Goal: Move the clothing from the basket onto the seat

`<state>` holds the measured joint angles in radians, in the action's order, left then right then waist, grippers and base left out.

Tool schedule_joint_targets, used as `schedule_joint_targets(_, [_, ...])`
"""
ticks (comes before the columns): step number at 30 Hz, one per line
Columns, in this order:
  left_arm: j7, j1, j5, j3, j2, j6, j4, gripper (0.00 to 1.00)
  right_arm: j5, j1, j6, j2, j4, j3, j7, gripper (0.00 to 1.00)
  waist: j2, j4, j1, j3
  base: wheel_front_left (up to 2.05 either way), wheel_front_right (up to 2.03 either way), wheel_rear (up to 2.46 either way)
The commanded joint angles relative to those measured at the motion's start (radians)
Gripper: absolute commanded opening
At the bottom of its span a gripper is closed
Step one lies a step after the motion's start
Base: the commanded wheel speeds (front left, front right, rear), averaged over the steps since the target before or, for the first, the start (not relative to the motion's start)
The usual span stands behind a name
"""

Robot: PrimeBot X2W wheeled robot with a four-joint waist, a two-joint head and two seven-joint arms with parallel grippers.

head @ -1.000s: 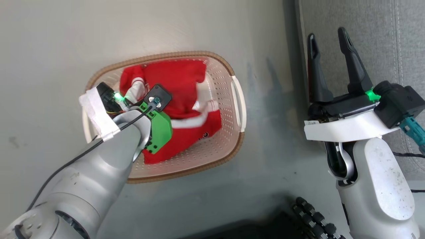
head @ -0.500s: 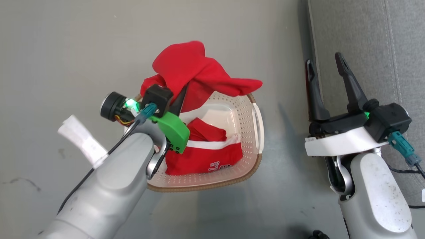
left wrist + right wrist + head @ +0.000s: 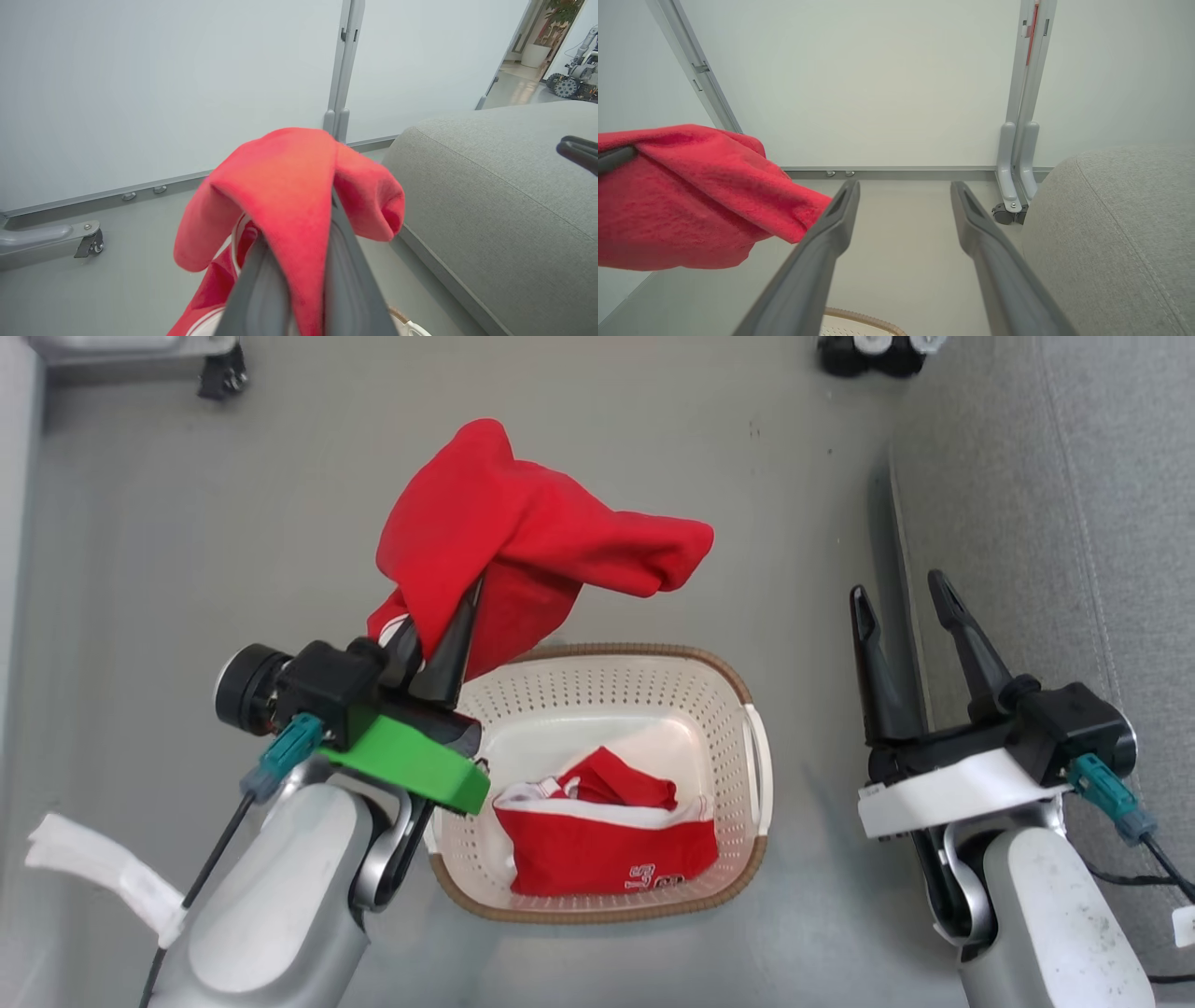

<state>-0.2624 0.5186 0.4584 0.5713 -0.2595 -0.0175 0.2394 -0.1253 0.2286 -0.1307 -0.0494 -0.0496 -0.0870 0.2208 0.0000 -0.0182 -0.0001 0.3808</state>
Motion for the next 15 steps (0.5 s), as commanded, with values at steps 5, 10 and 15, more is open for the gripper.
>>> schedule_joint_targets(5, [-0.003, -0.099, -0.027, -0.081, 0.008, -0.038, -0.082, 0.00, 0.004, -0.063, 0.000, -0.002, 0.012, -0.001, -0.027, 1.00, 0.0000, 0.031, 0.0001, -0.131, 0.00, 0.00, 0.00])
schedule_joint_targets(10, [-0.004, -0.169, -0.033, -0.121, 0.019, -0.062, -0.128, 0.00, -0.003, -0.108, 0.000, -0.002, 0.025, -0.006, -0.049, 1.00, 0.0000, 0.034, 0.0001, -0.194, 0.00, 0.00, 0.00])
schedule_joint_targets(15, [-0.004, -0.230, -0.042, -0.138, 0.023, -0.078, -0.141, 0.00, -0.009, -0.150, 0.000, -0.002, 0.037, -0.015, -0.070, 1.00, 0.0000, 0.032, 0.0001, -0.249, 0.00, 0.00, 0.00])
